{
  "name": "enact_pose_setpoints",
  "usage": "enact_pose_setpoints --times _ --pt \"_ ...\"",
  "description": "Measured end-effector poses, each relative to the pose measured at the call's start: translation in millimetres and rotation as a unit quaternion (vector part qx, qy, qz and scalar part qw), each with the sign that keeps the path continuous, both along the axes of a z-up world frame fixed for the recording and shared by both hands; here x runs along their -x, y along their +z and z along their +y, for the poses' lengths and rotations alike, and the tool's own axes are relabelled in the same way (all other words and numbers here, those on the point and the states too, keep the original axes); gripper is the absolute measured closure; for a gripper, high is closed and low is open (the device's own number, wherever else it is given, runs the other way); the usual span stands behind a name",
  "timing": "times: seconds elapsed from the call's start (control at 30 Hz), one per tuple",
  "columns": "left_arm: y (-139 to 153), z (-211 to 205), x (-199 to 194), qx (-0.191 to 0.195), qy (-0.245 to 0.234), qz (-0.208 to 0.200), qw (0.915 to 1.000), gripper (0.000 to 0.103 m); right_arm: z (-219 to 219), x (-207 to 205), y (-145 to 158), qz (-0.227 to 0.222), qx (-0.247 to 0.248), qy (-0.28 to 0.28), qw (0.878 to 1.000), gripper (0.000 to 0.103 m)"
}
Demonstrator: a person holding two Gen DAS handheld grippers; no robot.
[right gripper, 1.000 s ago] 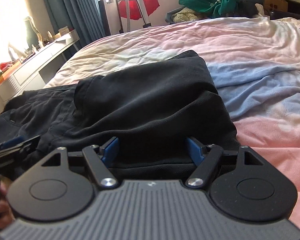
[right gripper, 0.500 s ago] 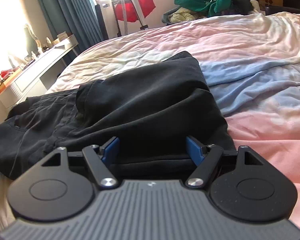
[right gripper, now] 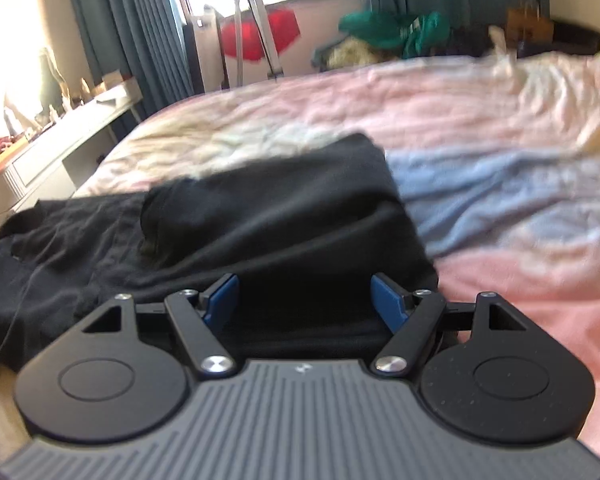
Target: Fold clothes
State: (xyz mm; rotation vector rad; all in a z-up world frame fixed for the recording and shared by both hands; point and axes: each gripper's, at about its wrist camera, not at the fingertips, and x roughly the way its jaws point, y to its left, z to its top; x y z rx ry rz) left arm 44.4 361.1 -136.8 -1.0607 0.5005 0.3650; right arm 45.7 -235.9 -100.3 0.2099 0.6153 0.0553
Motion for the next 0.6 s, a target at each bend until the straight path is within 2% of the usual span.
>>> enact_pose_setpoints --times 0.03,0.07,0.13,0.2,0.3,0.4,0.43,0.5,0.57,0.6 --pt "-1.6 1.1 -1.7 -0.003 0.001 -0.004 1.0 0.032 2.4 0.1 1.3 -0.008 0.006 0.003 1.0 0.028" --pt "-3.1 2.1 -3.4 -0.007 0.002 -0.007 0.9999 0.039 5.1 -1.4 0.7 -0.007 0.009 0.007 1.0 0.028" --pt "-3.3 1.6 -5.2 -0.02 -0.001 -0.012 0.9997 0.05 10.9 -9.0 -6.8 0.016 0.009 0.018 1.0 0.028" --pt "0.3 -0.7 -2.3 -0.03 0.003 -0.022 0.9993 0.069 15.4 -12.1 -10.2 0.024 0.017 0.018 0.999 0.028" --pt "6.1 -4.8 3.7 -0.05 0.009 -0.031 0.9982 0.079 21.8 -12.8 -10.2 0.018 0.038 0.016 0.999 0.029" --pt "16.3 -13.2 3.7 -0.076 0.007 -0.035 0.9965 0.085 21.7 -15.0 -11.5 0.024 0.041 0.019 0.999 0.029" --pt "22.2 -20.0 2.9 -0.098 0.003 -0.036 0.9945 0.085 21.1 -15.9 -12.0 0.027 0.041 0.02 0.999 0.029" --pt "37.3 -38.7 1.2 -0.171 -0.009 -0.026 0.9849 0.085 20.0 -17.6 -13.1 0.033 0.041 0.023 0.998 0.029" --pt "52.1 -64.5 -2.4 -0.263 -0.02 -0.01 0.9646 0.085 18.9 -19.3 -14.2 0.039 0.04 0.026 0.998 0.028" --pt "59.3 -76.7 -2.4 -0.285 -0.02 -0.01 0.9582 0.086 18.3 -20.1 -14.7 0.041 0.04 0.028 0.998 0.029"
